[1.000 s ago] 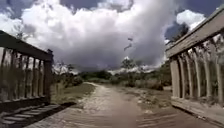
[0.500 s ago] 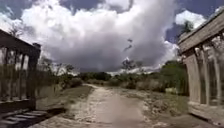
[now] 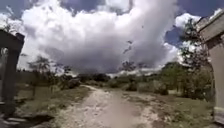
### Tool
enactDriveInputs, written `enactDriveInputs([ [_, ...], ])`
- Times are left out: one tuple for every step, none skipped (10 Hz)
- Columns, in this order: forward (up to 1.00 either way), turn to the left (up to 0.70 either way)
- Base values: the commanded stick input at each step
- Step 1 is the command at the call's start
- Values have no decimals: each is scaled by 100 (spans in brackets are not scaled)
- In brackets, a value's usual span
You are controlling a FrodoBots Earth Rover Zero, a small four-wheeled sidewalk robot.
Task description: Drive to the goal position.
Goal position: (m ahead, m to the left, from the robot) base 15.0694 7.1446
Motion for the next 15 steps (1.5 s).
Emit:
enactDriveInputs([
  [85, 0],
  [85, 0],
  [85, 0],
  [85, 0],
  [85, 0],
  [85, 0],
  [85, 0],
  [85, 0],
  [85, 0],
  [85, 0],
  [85, 0],
  [85, 0],
  [85, 0],
  [85, 0],
  [85, 0],
])
